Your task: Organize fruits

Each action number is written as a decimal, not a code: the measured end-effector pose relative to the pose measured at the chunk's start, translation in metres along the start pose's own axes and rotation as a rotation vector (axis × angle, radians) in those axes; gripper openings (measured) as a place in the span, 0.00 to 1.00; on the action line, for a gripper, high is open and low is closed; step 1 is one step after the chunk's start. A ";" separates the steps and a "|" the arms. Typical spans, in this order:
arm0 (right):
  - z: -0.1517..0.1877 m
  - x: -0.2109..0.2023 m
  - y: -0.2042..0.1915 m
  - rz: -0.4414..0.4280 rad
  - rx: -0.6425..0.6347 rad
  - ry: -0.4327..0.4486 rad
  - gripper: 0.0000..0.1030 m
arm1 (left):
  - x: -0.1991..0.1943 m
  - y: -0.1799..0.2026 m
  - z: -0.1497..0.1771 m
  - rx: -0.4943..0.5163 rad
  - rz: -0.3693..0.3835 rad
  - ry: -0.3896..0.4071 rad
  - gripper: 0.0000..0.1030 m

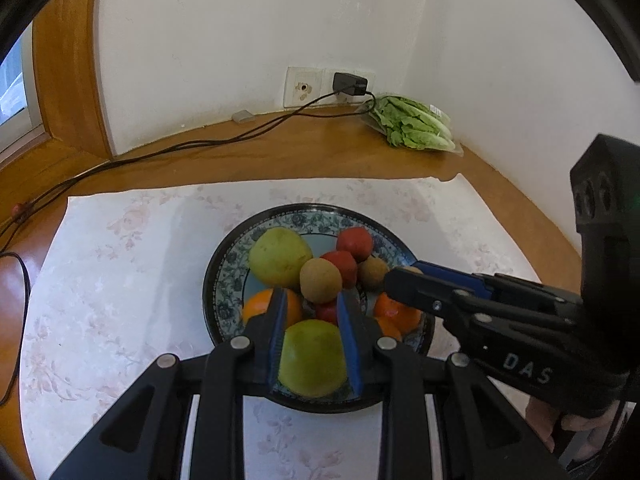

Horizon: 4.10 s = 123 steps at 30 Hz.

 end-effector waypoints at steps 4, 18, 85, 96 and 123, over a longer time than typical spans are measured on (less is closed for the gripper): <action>0.001 0.004 0.003 0.003 0.005 -0.006 0.26 | 0.002 -0.002 0.001 -0.006 -0.001 -0.004 0.26; 0.002 -0.007 0.008 -0.008 0.026 0.007 0.41 | -0.011 -0.001 0.005 0.000 -0.053 0.009 0.57; 0.081 -0.015 0.021 0.351 -0.147 -0.033 0.86 | 0.005 -0.019 0.073 -0.033 -0.252 -0.071 1.00; 0.081 -0.015 0.021 0.350 -0.147 -0.033 0.86 | 0.005 -0.019 0.073 -0.033 -0.252 -0.071 1.00; 0.082 -0.015 0.021 0.351 -0.147 -0.033 0.86 | 0.004 -0.019 0.073 -0.033 -0.252 -0.071 1.00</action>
Point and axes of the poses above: each gripper's, at about its wrist camera, not at the fingertips, and x roughly the way its jaws point, y to its right, z to its underside, the point moved 4 cm from there along x, roughly the way its jaws point, and after that the axes turned 3 degrees about z, right-handed, at the moved point
